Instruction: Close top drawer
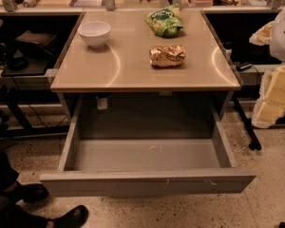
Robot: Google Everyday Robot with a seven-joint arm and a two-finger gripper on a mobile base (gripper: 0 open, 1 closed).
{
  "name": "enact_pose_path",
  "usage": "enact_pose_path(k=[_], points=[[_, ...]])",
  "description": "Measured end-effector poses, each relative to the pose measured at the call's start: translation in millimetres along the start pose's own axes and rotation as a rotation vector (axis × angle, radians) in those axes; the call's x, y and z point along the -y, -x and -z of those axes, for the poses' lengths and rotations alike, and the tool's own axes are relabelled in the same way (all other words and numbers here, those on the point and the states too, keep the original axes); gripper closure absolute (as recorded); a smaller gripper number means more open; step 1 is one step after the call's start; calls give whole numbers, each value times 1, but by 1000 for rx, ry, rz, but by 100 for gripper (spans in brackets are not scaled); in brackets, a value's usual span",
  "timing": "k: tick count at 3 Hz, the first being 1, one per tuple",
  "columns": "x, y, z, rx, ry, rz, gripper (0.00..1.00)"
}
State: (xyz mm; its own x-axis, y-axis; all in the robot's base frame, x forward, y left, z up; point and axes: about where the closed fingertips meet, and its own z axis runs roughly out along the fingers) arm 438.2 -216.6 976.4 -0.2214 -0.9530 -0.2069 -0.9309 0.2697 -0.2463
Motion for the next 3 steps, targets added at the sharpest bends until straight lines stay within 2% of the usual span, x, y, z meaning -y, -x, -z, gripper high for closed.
enact_pose_path(k=[2,3], points=[[-7,-6,-9,26,1,-12,0],[-30,-31,-35,66,22,-86,0]])
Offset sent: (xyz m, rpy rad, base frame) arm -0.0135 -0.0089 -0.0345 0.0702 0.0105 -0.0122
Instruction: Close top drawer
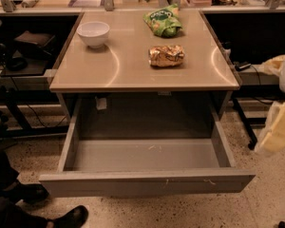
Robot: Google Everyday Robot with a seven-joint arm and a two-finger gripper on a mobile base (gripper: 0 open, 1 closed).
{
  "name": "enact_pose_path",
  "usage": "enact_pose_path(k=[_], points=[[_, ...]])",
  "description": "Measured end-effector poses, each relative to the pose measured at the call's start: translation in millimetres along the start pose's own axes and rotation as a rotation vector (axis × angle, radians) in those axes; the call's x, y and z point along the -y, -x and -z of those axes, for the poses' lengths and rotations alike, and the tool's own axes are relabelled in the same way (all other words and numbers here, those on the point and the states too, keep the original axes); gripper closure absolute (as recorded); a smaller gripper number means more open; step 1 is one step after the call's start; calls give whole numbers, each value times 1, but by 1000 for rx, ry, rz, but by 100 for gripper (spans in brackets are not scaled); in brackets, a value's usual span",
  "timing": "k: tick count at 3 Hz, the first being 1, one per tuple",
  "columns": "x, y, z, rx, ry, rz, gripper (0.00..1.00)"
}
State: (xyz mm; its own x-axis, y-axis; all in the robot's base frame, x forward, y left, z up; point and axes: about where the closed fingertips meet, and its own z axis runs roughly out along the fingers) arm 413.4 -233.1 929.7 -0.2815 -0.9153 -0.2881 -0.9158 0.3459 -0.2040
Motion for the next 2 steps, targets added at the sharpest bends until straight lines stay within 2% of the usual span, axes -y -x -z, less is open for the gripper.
enact_pose_path(k=[1,2], points=[[-29,-43,-29,24,42,-64,0],[-51,-76,-43,35,84,-92,0]])
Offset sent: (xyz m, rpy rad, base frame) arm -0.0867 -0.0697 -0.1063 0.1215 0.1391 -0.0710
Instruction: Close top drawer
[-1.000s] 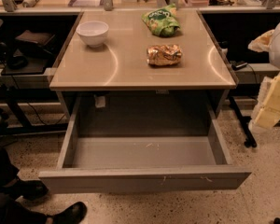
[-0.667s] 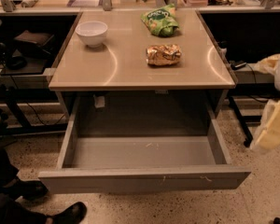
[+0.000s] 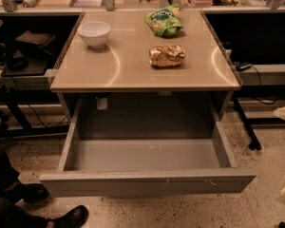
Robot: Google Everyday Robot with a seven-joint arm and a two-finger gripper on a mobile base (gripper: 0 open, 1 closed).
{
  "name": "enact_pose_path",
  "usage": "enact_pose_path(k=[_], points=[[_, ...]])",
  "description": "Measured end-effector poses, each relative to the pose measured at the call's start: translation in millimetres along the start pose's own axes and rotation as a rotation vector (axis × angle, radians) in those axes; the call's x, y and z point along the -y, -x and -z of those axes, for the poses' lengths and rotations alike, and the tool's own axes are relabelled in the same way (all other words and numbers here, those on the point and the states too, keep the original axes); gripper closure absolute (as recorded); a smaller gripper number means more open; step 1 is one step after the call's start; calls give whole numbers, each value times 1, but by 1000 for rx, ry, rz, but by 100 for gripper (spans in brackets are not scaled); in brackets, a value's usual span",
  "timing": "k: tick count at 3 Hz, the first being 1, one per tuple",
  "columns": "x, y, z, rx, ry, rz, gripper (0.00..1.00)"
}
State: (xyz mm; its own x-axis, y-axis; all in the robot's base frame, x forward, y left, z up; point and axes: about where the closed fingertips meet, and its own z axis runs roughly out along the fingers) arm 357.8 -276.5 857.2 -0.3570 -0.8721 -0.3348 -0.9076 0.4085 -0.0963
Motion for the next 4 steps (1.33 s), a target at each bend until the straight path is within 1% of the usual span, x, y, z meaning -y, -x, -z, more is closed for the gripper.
enact_pose_path(k=[1,2,3,4], points=[[-1,-1,0,0,1,2,0],[-17,-3,-9,41,-11,24,0],[-52,-13,-49,129,-8,38,0],[-84,-32,-95,201,8,34,0]])
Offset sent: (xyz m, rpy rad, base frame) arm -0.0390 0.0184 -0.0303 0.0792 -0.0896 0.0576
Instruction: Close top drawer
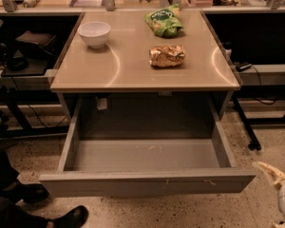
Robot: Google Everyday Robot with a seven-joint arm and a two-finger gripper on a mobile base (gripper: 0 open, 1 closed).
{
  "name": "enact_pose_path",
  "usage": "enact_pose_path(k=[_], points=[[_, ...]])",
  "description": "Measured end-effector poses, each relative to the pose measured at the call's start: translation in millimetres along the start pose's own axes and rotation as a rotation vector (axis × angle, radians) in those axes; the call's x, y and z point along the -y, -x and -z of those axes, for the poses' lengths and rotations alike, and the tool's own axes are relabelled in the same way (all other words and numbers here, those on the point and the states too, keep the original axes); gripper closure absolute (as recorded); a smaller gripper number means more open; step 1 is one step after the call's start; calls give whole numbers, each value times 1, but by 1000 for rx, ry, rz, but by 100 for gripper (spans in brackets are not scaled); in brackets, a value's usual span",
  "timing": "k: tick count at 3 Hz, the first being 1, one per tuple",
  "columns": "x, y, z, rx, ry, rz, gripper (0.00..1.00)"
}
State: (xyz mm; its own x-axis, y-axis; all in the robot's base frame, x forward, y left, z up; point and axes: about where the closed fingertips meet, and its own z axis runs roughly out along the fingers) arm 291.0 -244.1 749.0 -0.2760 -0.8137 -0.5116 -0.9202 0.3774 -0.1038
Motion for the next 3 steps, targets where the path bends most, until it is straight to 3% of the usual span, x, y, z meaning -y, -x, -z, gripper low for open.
enact_pose_path(k=[1,2,3], points=[[-18,-19,-30,31,14,6,0],[-23,-27,-51,18,34,29,0],[-18,-22,-75,-76,35,96,0]])
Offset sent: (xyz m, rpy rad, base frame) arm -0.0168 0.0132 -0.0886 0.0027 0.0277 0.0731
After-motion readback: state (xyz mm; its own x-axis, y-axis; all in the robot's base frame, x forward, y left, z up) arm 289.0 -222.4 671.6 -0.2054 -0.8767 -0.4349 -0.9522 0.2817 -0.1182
